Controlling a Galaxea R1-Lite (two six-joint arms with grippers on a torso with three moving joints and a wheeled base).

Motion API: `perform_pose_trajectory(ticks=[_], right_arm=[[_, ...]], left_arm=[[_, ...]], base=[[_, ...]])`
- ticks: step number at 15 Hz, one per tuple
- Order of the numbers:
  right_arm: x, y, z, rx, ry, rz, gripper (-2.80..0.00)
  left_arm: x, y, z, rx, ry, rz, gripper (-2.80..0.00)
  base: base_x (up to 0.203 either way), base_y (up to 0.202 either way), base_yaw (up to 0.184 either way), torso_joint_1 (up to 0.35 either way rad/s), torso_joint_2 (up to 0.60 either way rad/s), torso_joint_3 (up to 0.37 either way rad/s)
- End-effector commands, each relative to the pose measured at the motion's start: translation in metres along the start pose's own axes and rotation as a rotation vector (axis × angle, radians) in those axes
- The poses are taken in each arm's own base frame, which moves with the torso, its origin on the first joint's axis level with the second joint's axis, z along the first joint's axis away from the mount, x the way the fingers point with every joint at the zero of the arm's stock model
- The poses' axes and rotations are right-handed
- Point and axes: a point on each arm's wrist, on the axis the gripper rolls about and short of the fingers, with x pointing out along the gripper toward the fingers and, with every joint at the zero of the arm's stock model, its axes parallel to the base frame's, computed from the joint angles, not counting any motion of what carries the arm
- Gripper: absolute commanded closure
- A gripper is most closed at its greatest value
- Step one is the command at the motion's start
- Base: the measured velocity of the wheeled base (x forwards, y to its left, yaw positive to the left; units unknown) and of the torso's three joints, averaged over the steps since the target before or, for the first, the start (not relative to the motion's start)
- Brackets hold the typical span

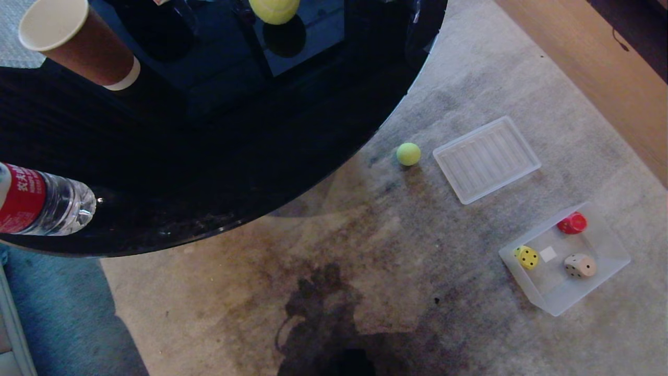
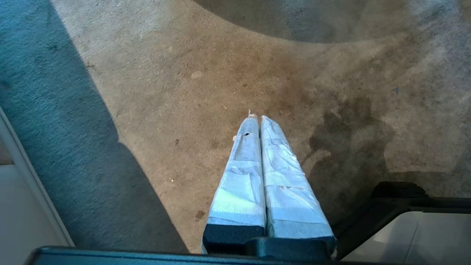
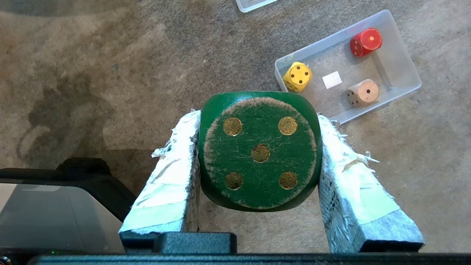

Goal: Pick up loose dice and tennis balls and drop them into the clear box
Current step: Put the toys in the box

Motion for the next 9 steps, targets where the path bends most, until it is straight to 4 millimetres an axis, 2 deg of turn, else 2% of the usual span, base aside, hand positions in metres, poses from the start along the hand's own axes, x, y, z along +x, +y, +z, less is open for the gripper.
perform_pose_trajectory(ticks=[1,9], right_arm=[[0.0001,0.0,0.0001,-0.001,0.002,0.001,0.0],[0.0001,0.0001,0.0001,-0.003,0.002,0.004,0.0]], left_arm=[[-0.0001,0.0,0.0002,-0.002,-0.001,0.0,0.0],[0.0,0.0,-0.0001,-0.002,0.0,0.0,0.0]], base=[[0.0,0.0,0.0,0.0,0.0,0.0],[-0.001,0.001,-0.008,0.0,0.0,0.001]])
